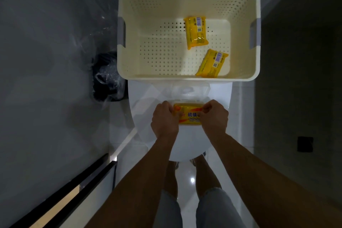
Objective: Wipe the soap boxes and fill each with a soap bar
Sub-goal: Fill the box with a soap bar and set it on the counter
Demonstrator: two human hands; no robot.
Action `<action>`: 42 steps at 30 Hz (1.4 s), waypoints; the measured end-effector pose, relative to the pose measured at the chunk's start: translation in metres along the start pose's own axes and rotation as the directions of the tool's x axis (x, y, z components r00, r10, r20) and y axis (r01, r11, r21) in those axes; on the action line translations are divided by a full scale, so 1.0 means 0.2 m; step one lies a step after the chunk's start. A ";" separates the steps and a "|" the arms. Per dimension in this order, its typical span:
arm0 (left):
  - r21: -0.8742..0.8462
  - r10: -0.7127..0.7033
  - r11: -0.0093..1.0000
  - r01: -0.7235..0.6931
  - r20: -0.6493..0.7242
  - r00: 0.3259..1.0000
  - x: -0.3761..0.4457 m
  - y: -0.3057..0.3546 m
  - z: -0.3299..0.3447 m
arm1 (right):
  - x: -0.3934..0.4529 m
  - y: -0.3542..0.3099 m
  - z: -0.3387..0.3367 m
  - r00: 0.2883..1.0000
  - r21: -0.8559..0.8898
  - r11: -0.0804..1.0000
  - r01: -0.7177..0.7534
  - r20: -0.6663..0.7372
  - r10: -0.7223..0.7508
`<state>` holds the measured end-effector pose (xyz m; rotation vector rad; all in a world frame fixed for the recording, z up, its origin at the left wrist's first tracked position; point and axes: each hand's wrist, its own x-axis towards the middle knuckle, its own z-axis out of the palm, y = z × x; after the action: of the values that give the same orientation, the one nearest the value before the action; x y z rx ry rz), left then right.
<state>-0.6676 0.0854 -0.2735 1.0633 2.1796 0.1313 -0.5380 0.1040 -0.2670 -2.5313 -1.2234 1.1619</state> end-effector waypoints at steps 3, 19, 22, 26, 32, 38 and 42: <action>0.001 0.007 1.000 -0.007 0.009 1.000 0.00 0.00 -0.01 | -0.01 -0.01 -0.01 0.999 -0.024 0.999 0.036 -0.001 -0.036; 0.020 0.088 0.996 -0.088 0.003 0.996 -0.02 -0.04 0.01 | -0.12 0.09 -0.06 0.986 0.155 0.979 0.129 0.084 -0.143; -0.107 0.084 0.990 -0.088 -0.034 0.996 -0.01 -0.03 -0.02 | -0.11 0.07 -0.07 0.985 0.208 0.963 0.171 -0.017 -0.172; -0.304 0.188 0.935 -0.183 -0.013 0.982 0.03 0.00 -0.10 | -0.05 0.04 -0.12 0.985 0.348 0.921 0.173 -0.062 -0.161; -0.417 0.274 0.876 -0.241 0.019 0.962 -0.02 -0.01 -0.21 | -0.06 0.08 -0.19 0.960 0.402 0.884 0.239 0.039 -0.277; -0.471 0.196 0.866 -0.169 0.008 0.981 -0.16 -0.11 -0.20 | -0.19 0.19 -0.20 0.914 0.283 0.869 0.406 -0.139 -0.382; -0.507 0.101 0.858 -0.081 0.013 0.995 -0.20 -0.14 -0.13 | -0.19 0.20 -0.16 0.951 0.278 0.910 0.308 -0.079 -0.298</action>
<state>-0.6858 0.0440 -0.2430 0.8498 1.9000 0.6840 -0.5058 0.0569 -0.2384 -2.0553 -1.2760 1.1219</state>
